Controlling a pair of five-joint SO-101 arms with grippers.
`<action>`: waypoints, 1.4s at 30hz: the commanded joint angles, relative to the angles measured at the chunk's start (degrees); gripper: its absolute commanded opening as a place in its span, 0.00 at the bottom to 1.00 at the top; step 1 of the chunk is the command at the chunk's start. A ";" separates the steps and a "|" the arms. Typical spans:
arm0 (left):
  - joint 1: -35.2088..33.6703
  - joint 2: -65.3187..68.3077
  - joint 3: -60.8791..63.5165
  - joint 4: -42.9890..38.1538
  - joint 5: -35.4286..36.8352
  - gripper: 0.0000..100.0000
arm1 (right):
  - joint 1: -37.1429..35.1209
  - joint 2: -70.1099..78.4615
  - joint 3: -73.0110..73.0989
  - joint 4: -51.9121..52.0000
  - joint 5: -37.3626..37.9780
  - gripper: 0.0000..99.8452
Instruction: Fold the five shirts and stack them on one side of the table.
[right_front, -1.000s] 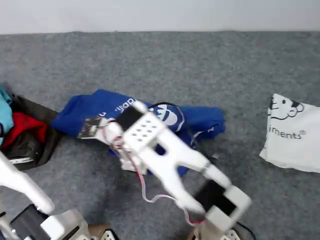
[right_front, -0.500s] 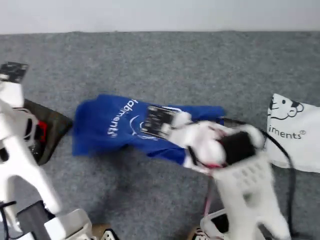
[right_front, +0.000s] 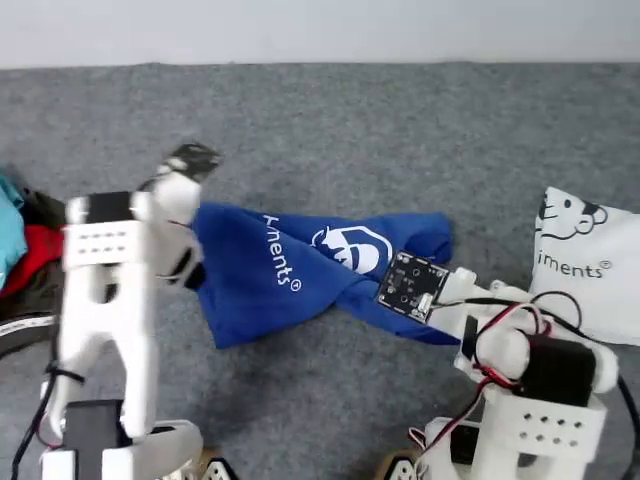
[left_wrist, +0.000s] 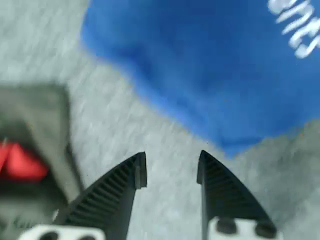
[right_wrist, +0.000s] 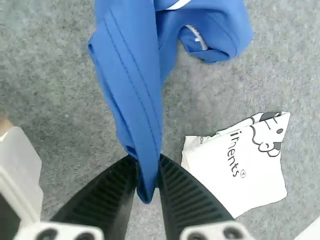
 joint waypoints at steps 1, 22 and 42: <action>7.12 -1.76 3.03 -7.56 1.76 0.18 | 0.84 -1.71 1.58 -2.95 0.62 0.01; 8.97 16.97 5.32 -14.07 -5.19 0.22 | 1.01 -2.07 3.60 -6.55 -4.84 0.01; 7.82 32.44 -6.99 -4.31 -7.47 0.08 | 1.10 -2.15 3.52 -6.64 -4.84 0.01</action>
